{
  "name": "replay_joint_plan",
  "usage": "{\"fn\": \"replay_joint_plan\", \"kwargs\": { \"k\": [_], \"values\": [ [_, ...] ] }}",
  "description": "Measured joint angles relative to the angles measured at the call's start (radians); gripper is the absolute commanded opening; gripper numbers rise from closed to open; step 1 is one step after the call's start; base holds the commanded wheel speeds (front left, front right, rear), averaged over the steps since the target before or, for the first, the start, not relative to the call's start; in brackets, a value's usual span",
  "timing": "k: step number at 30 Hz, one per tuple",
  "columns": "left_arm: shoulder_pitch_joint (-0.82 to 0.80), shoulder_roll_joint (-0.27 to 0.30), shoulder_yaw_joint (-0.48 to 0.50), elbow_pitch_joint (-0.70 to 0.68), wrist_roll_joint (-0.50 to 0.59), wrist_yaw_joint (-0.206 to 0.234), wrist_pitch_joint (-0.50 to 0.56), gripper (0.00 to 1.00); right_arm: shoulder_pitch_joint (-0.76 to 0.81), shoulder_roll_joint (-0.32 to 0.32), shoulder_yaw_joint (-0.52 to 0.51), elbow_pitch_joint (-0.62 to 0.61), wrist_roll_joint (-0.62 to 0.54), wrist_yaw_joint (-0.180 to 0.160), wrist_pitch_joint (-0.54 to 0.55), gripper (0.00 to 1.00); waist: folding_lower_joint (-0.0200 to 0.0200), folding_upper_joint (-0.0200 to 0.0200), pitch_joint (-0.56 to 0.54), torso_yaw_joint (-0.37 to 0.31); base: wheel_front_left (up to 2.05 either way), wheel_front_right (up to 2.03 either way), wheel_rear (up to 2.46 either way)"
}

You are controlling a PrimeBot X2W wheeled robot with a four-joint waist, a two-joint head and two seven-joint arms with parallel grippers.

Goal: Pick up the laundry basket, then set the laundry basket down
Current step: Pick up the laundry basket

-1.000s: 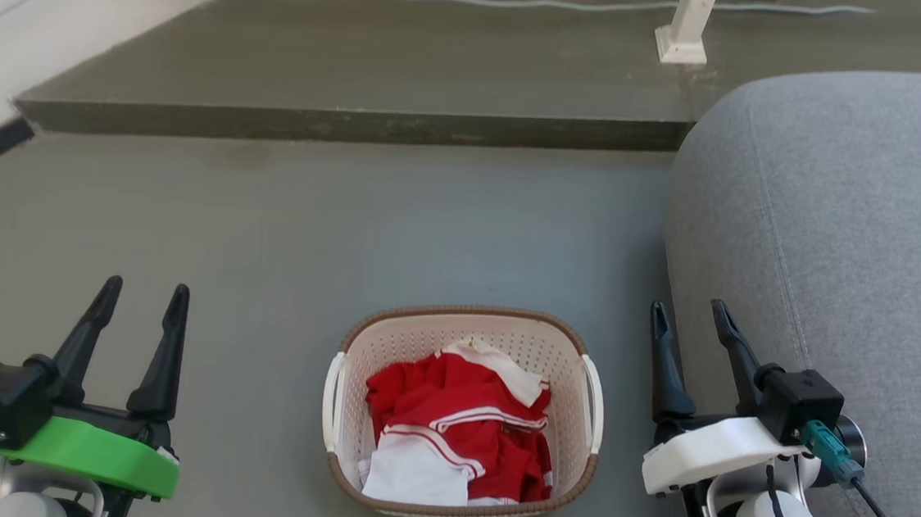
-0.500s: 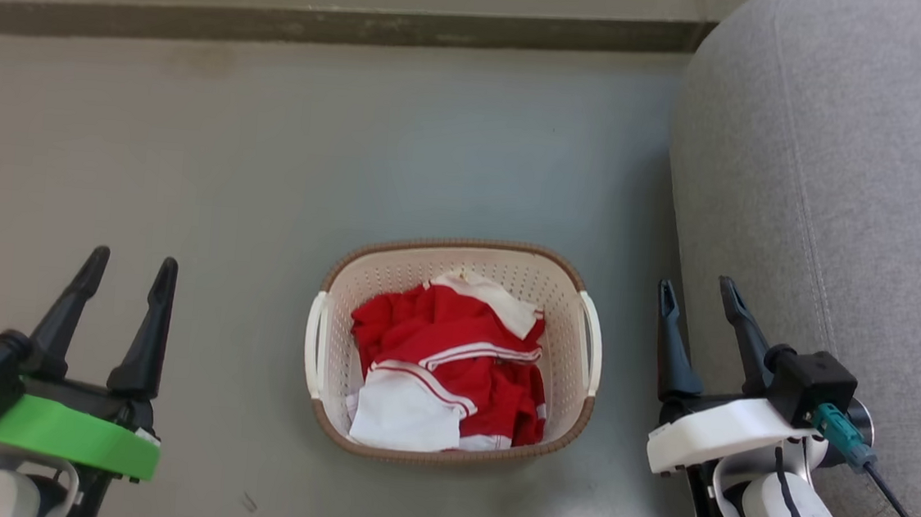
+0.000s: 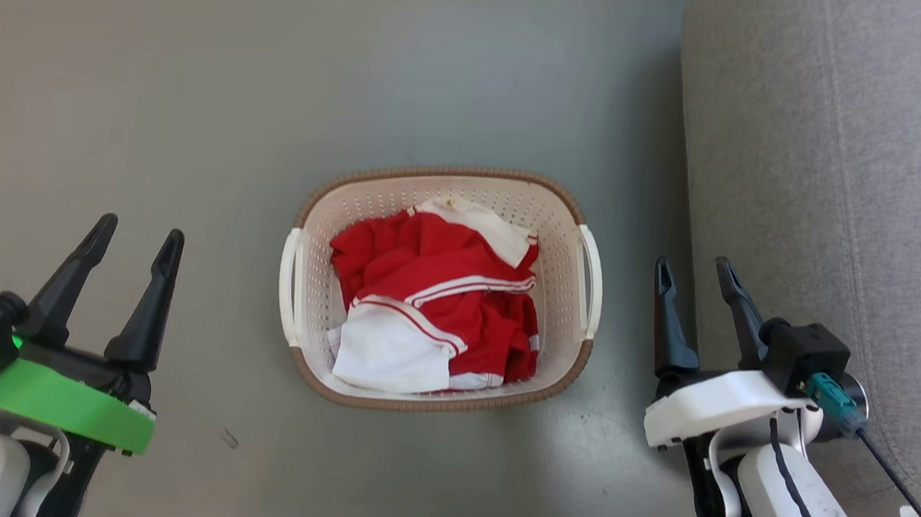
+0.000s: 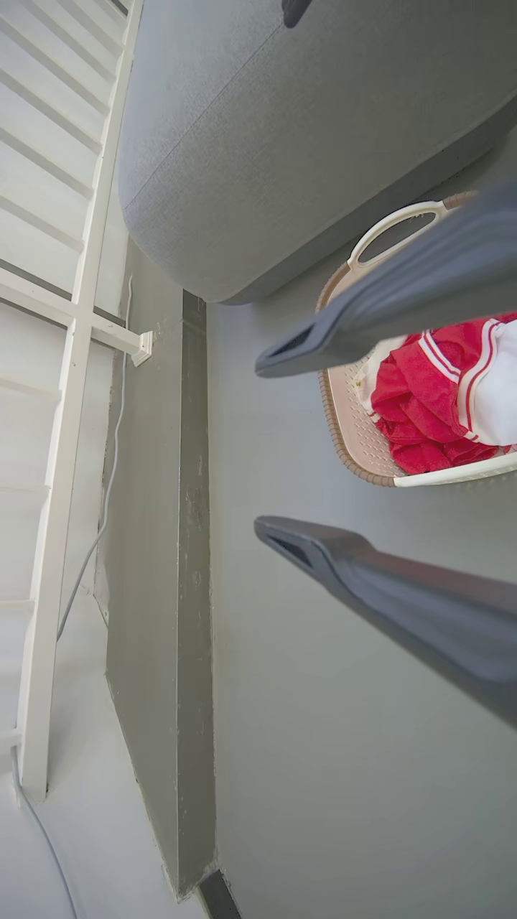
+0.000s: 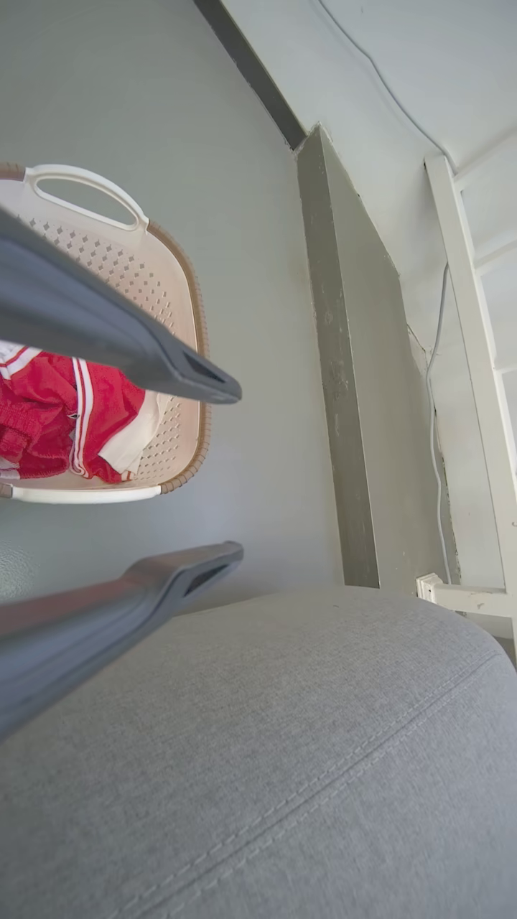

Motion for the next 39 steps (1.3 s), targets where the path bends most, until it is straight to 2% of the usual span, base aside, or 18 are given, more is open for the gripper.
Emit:
{"fn": "replay_joint_plan", "kwargs": {
  "k": [6, 22, 32, 39],
  "values": [
    [-0.056, 0.044, -0.059, 0.008, -0.037, 0.000, 0.000, 1.00, -0.053, 0.000, 0.018, 0.027, 0.013, 0.000, 0.000, 1.00, 0.0000, 0.0000, 0.080, -0.005, 0.00, 0.00, 0.00],
    [-0.201, 0.142, -0.141, 0.078, -0.132, 0.000, 0.000, 1.00, -0.198, -0.004, 0.064, 0.112, 0.097, 0.000, 0.000, 1.00, 0.0001, 0.0000, 0.285, -0.019, 0.00, 0.00, 0.00],
    [-0.316, 0.175, -0.276, 0.104, -0.189, 0.000, 0.000, 1.00, -0.305, -0.006, 0.078, 0.200, 0.149, 0.000, -0.002, 1.00, 0.0001, 0.0000, 0.420, -0.030, 0.00, 0.00, 0.00],
    [-0.372, 0.202, -0.357, 0.173, -0.245, 0.000, 0.000, 1.00, -0.382, -0.012, 0.132, 0.258, 0.162, 0.000, -0.002, 1.00, 0.0000, 0.0000, 0.493, -0.036, 0.00, 0.00, 0.00]
  ]
}}
